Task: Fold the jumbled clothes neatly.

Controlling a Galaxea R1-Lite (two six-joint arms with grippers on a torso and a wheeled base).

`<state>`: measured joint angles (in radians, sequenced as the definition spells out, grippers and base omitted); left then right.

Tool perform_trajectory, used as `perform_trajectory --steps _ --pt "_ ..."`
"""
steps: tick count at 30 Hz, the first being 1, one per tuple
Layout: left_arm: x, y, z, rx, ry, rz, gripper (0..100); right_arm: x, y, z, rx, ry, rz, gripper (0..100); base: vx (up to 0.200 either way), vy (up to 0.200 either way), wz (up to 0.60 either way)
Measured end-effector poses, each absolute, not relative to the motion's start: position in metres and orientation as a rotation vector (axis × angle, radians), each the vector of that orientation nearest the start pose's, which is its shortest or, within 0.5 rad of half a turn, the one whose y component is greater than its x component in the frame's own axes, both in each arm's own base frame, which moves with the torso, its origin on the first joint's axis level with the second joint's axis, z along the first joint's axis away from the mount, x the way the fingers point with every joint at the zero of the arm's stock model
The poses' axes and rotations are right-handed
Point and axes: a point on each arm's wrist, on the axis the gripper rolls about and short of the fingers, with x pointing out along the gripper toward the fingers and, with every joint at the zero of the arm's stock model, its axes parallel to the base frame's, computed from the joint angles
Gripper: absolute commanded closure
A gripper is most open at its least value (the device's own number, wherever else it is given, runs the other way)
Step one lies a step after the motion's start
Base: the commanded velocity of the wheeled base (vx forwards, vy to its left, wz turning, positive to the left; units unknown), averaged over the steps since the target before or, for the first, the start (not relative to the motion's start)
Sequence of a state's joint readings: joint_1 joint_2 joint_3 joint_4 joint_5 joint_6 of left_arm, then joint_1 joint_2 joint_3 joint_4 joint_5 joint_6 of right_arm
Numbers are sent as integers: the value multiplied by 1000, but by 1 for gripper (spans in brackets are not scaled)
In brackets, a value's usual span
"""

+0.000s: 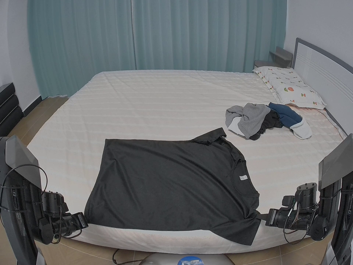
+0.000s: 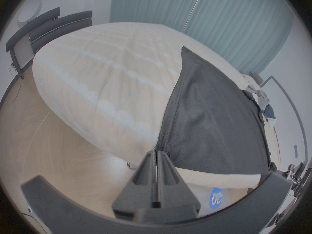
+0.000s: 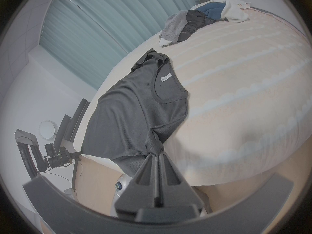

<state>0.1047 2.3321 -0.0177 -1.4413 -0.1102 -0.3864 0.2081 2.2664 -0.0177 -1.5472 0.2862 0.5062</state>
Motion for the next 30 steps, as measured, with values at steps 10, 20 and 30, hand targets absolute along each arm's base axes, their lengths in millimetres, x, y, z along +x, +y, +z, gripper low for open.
perform_trajectory --steps 10,20,30 --pt "200 19 -33 -413 924 159 100 213 50 -24 505 834 274 100 0 0 0" --pt "195 26 -28 -344 945 151 100 213 50 -27 495 844 279 100 0 0 0" --pt "197 26 -29 -359 935 144 100 213 48 -26 501 845 305 0 0 0 0"
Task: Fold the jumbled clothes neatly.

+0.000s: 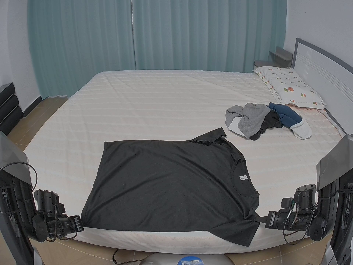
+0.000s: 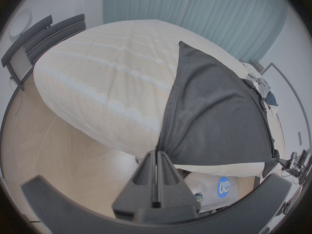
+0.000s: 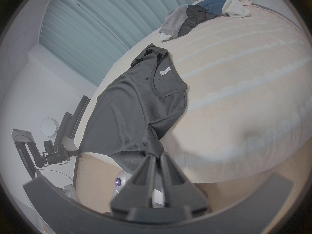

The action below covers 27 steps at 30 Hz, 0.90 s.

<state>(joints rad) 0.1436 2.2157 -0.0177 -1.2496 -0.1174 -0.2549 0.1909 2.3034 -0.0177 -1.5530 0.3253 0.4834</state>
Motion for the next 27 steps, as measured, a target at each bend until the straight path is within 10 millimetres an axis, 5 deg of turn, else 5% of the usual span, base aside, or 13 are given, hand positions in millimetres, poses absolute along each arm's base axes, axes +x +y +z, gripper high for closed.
perform_trajectory --steps 7,22,23,27 --pt "197 26 -31 -361 943 143 100 214 48 -28 497 850 311 0 0 0 0" --pt "197 25 -32 -363 946 142 100 254 48 -38 530 743 294 0 0 0 0" --pt "197 25 -32 -363 947 141 100 256 48 -40 530 739 294 100 0 0 0" --pt "197 25 -33 -363 948 141 100 267 51 -47 527 734 295 100 0 0 0"
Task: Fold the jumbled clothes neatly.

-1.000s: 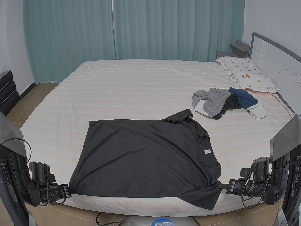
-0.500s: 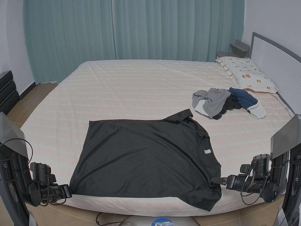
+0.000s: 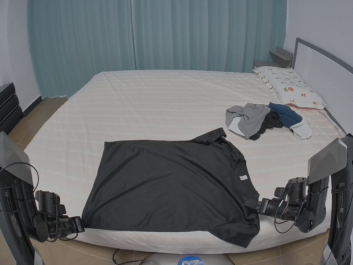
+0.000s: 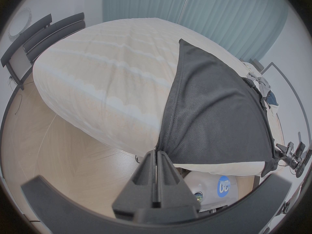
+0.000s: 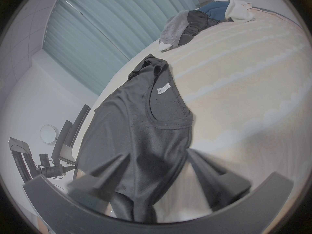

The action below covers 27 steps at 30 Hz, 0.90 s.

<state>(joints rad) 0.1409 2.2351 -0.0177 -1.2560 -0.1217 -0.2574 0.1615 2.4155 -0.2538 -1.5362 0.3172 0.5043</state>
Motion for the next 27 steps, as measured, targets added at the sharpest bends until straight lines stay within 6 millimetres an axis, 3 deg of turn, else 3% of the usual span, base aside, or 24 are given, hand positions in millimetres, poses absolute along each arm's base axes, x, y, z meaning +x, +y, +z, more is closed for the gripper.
perform_trajectory --steps 8,27 --pt "197 25 -33 -363 950 141 100 287 48 -55 509 713 207 100 0 0 0" --pt "197 24 -33 -364 948 139 100 345 49 -30 510 559 218 100 0 0 0"
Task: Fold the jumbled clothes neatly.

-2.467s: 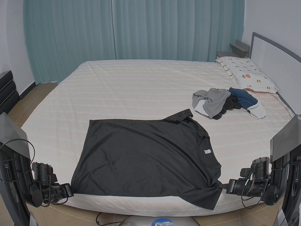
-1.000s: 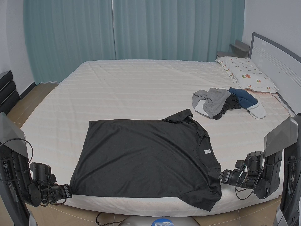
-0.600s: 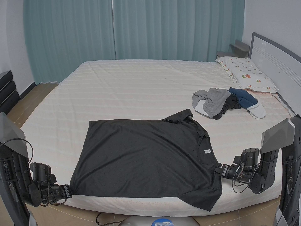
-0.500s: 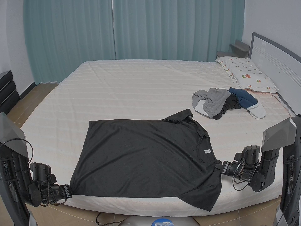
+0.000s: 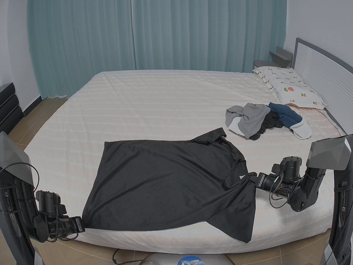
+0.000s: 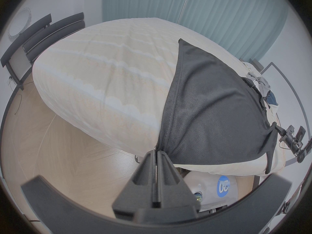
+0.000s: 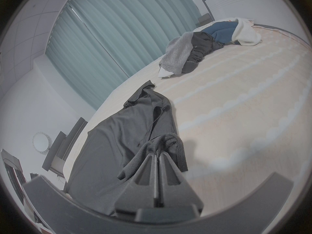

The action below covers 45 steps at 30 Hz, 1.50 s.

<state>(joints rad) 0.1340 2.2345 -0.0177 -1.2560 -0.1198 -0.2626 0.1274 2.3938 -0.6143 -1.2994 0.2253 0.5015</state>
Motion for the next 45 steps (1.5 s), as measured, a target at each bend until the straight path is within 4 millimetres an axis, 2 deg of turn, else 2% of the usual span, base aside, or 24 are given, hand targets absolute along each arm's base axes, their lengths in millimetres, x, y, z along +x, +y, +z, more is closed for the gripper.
perform_trajectory --steps 7,8,13,21,27,30,35,39,45 --pt "197 23 -33 -364 949 137 100 363 53 -32 510 539 226 100 0 0 0" --pt "197 23 -33 -364 949 137 100 364 53 -33 509 538 227 0 0 0 0" --pt "197 23 -33 -363 951 135 100 367 54 -39 509 545 226 0 0 0 0" --pt "197 23 -33 -363 953 135 100 352 42 -34 521 577 218 0 0 0 0" --pt "197 23 -33 -363 953 135 100 324 34 -22 554 638 294 0 0 0 0" --pt "197 23 -33 -363 952 135 100 302 32 -17 568 695 359 0 0 0 0" --pt "197 23 -33 -363 952 135 100 275 33 -15 512 750 431 0 0 0 0" --pt "197 23 -33 -363 953 135 100 264 36 -21 474 791 453 0 0 0 0" --pt "197 23 -33 -363 953 135 100 260 46 -29 459 823 479 0 0 0 0"
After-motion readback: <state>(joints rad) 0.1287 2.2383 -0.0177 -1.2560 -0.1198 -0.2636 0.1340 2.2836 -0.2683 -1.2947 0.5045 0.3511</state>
